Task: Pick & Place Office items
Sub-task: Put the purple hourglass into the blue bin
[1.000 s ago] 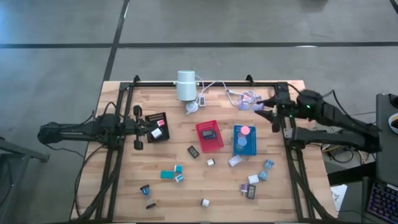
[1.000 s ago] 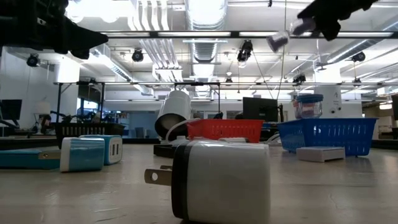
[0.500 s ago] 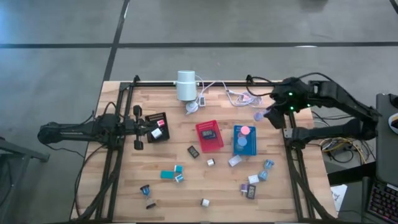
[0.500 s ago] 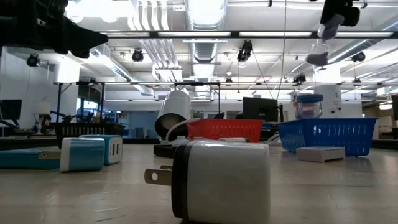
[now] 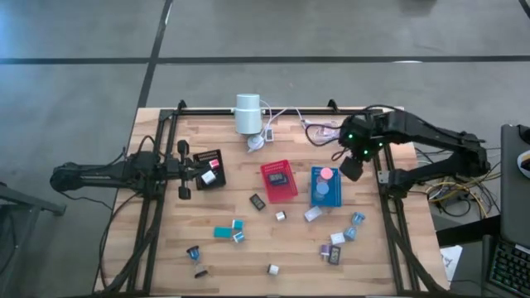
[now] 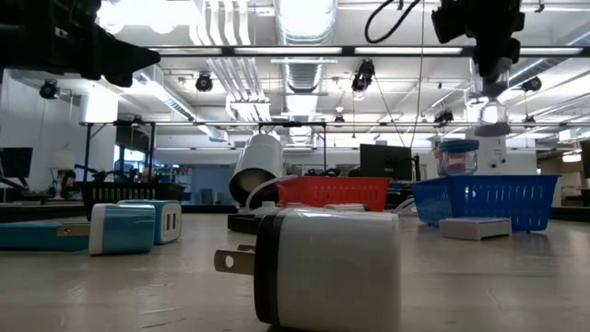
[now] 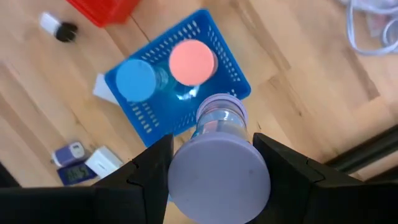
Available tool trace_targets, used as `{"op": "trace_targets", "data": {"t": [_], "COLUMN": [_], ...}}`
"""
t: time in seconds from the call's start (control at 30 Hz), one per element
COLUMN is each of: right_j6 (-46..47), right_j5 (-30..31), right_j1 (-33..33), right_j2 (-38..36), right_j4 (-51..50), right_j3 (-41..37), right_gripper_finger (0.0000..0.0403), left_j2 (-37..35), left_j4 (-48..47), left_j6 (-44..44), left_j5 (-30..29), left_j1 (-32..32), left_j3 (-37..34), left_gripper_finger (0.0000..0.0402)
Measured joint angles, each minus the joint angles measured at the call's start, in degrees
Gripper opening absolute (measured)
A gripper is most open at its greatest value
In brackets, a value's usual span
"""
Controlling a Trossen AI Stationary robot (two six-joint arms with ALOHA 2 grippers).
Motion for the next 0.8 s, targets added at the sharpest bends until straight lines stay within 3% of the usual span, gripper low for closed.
{"op": "trace_targets", "data": {"t": [0.43, 0.8], "right_j6": [-1.9, -4.6], "right_j5": [0.2, 0.5], "right_j1": [1.2, 1.1], "right_j2": [5.0, 4.9], "right_j4": [6.9, 15.1], "right_j3": [-7.1, -13.4], "right_gripper_finger": [0.0192, 0.0192], "left_j2": [0.0, 0.0], "left_j4": [0.0, -0.1], "left_j6": [-0.9, -1.1], "left_j5": [0.0, 0.0], "left_j1": [0.0, 0.0], "left_j3": [0.0, 0.0], "left_gripper_finger": [0.0005, 0.0005]}}
